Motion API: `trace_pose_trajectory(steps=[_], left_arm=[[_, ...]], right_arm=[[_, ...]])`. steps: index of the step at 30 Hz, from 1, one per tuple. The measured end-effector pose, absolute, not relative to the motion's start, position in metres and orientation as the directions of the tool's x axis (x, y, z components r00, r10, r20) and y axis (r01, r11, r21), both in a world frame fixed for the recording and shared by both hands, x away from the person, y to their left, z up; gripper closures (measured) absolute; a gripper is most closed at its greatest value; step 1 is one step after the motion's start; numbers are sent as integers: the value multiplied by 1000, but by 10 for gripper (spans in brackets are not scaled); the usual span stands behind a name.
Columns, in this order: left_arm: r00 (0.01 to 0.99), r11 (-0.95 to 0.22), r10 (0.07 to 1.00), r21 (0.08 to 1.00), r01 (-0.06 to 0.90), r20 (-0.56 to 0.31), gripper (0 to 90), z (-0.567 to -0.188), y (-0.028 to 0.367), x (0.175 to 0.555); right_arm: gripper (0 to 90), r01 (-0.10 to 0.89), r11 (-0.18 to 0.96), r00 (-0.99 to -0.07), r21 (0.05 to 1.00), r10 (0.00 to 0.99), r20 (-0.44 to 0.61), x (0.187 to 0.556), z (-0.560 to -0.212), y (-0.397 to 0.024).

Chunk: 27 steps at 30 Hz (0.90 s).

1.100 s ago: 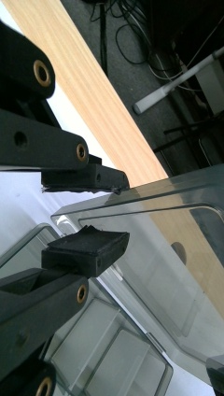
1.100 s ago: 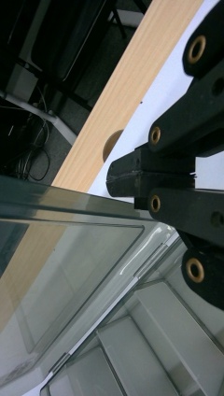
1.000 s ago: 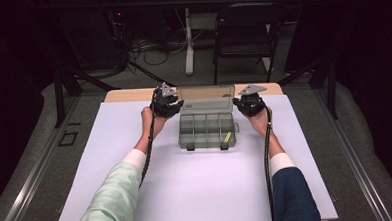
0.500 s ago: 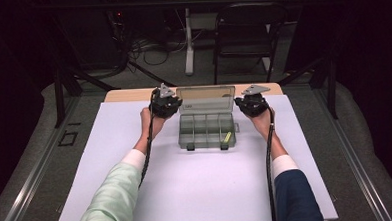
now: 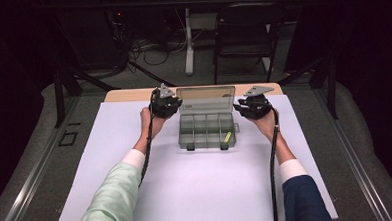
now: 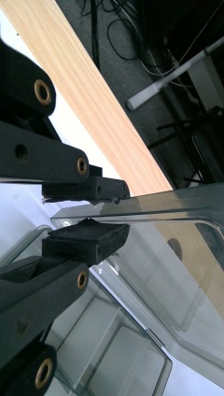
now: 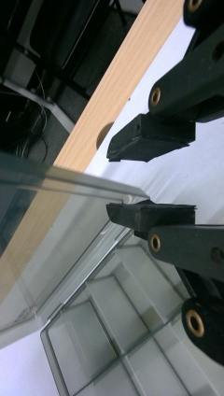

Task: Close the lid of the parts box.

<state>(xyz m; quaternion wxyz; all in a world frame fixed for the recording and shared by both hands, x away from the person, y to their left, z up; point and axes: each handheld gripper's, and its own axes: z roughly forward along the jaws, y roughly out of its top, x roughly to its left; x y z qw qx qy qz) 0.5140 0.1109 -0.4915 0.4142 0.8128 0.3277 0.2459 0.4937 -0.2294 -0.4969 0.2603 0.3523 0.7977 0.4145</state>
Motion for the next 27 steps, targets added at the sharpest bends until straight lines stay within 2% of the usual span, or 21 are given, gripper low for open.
trace_pose_trajectory(steps=[6,14,27], left_arm=[[670,-447,731,834,324,131,773,-492,111,515],[684,-428,722,843,326,102,786,-494,116,513],[708,-436,695,856,278,124,778,-501,120,492]], right_arm=[[665,364,405,-618,839,778,-108,504,-495,-221],[775,356,401,-626,844,773,-103,507,-492,-218],[796,294,450,-638,843,749,-177,487,-495,-218]])
